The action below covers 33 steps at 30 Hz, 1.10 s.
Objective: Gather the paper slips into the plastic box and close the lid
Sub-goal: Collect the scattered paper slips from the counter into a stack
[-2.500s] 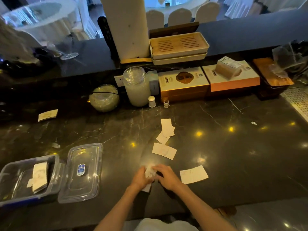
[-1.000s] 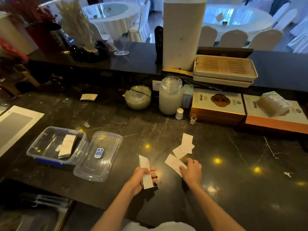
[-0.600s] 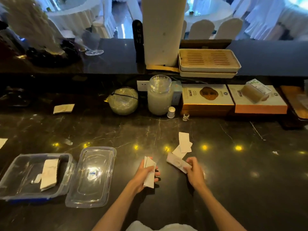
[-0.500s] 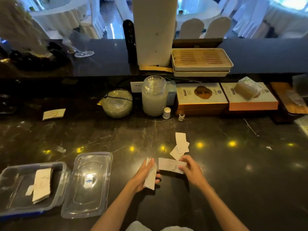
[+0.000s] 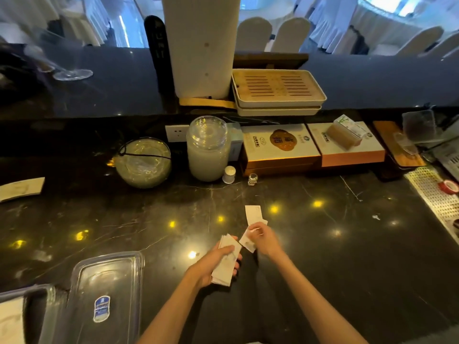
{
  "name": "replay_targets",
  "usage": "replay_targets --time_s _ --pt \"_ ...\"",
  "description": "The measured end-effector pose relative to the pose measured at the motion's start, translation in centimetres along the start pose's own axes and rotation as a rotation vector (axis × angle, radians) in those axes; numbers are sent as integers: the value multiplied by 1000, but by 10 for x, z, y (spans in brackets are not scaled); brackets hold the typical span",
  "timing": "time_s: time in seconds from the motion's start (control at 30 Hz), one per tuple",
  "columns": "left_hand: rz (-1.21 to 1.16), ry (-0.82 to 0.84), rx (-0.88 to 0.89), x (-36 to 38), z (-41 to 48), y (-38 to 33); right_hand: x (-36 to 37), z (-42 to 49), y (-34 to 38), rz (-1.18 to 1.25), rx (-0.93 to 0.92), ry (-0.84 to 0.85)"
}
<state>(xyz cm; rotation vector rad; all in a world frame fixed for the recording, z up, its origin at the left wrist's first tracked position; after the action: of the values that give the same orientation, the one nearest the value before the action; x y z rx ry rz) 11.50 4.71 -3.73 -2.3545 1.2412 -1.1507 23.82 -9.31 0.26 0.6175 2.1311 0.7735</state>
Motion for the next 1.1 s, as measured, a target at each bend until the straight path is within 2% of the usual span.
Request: replay_targets --time_s 0.07,0.17,0.3,0.4,0.57,0.7,0.8,0.9,1.1 --pt "-36 -63 54 -6 10 -10 -2 20 -8 -48 280 -249" --pt "-99 -114 91 -17 21 -21 4 35 -18 -182 501 -338" --pt "-98 -156 111 -26 27 -22 20 38 -20 -314 509 -392" --pt "-87 -215 142 -26 29 -17 30 32 -23 -309 512 -437" --pt "33 -283 189 -17 32 -14 45 15 -36 -325 569 -411" --pt "160 -275 175 1 43 -27 45 14 -36 -221 651 -417" --pt "245 -222 130 17 55 -35 38 22 -28 -124 614 -432" --pt "211 -171 77 30 63 -37 32 28 -18 -116 595 -379" --pt "172 -195 30 32 62 -32 16 38 -20 -56 618 -219"
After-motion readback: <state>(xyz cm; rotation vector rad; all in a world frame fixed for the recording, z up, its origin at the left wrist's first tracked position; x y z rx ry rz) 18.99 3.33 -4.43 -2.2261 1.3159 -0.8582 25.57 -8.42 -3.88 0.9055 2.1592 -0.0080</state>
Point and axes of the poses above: each hand's wrist, its own z-axis towards the middle knuckle, its own x-axis out of the palm, y = z × x, the point moved 1 cm from there along z, towards the middle knuckle, and after that the axes turned 2 degrees about x, right-handed, at the moved point
